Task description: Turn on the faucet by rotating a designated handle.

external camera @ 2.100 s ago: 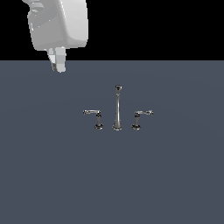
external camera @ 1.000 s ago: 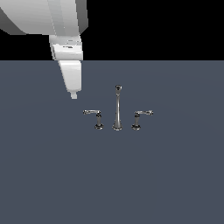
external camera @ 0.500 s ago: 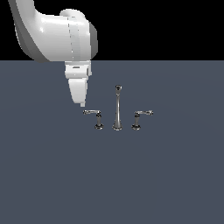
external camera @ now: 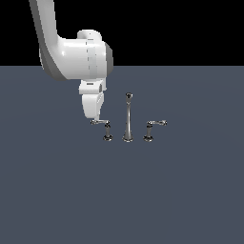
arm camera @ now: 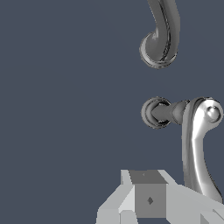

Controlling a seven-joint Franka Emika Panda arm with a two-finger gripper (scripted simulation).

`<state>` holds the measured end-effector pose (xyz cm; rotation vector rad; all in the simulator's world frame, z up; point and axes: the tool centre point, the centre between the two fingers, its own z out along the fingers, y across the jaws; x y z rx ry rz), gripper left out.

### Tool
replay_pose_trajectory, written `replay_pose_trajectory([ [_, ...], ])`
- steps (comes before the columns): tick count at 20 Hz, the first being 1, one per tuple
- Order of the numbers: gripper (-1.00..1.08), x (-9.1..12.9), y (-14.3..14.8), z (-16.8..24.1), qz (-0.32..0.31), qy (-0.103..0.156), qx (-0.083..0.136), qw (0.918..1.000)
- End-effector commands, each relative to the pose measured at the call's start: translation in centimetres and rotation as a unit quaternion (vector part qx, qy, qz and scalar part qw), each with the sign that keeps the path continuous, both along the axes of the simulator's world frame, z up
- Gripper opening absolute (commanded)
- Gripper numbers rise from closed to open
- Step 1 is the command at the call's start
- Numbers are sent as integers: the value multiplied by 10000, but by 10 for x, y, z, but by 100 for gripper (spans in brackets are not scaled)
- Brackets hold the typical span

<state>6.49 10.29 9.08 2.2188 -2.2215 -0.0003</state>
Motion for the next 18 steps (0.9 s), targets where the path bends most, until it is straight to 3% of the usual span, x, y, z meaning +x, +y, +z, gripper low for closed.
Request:
replay_pose_trajectory([
  [1,-100,5,-2,-4,-102,-7,0,9999],
  [9,-100,7,-4,-6,-149,-6,1,9999],
  [18,-100,-21,10,-6,-151,-7,3,9999],
])
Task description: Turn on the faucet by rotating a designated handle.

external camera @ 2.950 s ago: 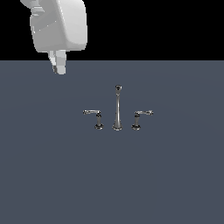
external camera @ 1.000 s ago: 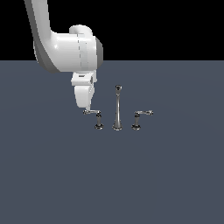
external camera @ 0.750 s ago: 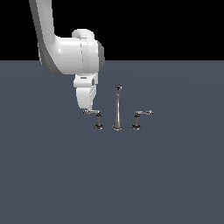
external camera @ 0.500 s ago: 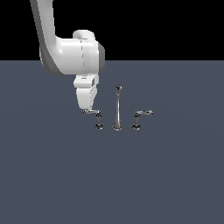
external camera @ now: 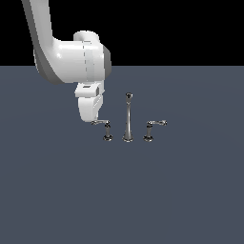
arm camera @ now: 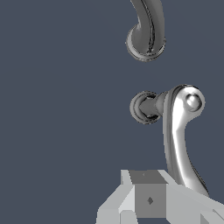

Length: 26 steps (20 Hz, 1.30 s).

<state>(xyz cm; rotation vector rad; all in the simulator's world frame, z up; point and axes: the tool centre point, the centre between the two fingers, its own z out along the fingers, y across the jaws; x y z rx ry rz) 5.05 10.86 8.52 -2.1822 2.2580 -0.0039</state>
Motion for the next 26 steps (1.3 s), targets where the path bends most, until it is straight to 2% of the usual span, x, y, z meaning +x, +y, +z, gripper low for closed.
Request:
replay_pose_trajectory([
  [1,-100,-10,6,0,14,15,1,10000],
  [4,-100,-19,11,0,12,14,3,10000],
  [6,-100,-12,10,0,8,-28,18,10000],
  [22,-100,-63,-3,0,11,11,5,10000],
  [24,-100,-60,5,0,66,-1,27,10000],
  [26,-100,-64,-3,0,58,2,23,10000],
])
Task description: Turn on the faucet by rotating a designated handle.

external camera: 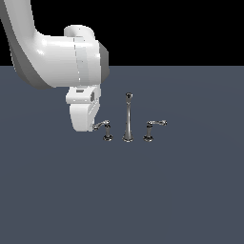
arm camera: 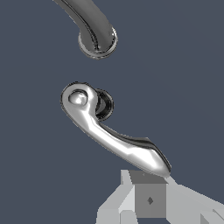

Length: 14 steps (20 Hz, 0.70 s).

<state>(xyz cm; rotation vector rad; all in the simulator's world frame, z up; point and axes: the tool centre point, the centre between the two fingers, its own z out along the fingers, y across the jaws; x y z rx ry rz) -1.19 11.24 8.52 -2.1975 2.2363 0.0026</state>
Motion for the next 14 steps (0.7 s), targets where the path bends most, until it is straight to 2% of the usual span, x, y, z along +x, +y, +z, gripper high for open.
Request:
replay_pose_trajectory([
  [1,-100,-4,-11,0,-30,6,-10,10000],
  [10,-100,-23,-48,0,-68,16,-26,10000],
  [11,-100,-23,-48,0,-68,16,-26,10000],
  [12,-100,-23,-22,0,118,10,20,9999],
  [14,-100,-20,-37,0,81,11,10,10000],
])
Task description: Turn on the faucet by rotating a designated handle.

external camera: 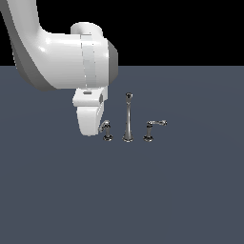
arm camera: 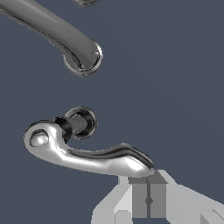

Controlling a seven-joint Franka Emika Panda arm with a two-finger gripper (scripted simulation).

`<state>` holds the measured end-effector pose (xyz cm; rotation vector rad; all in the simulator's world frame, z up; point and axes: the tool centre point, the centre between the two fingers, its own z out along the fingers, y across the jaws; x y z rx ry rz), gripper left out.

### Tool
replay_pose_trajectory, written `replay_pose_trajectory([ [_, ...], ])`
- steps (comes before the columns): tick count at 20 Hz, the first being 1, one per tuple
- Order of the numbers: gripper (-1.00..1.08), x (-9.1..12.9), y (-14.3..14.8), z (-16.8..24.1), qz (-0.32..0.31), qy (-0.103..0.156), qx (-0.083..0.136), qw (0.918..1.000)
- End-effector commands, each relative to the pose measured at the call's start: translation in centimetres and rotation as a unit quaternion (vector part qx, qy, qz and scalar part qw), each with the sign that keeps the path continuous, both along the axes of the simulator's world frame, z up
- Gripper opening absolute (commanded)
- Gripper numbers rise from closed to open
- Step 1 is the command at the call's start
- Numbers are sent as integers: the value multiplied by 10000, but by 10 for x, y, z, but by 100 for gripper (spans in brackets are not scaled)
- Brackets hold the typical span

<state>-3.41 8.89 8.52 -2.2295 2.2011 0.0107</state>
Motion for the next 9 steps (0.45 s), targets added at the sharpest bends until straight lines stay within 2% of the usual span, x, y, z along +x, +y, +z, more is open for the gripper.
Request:
replay_pose_trajectory([
  [1,-100,4,-20,0,-89,2,-21,10000],
  [8,-100,14,-71,0,-219,7,-53,9997],
  [9,-100,14,-71,0,-219,7,-53,9997],
])
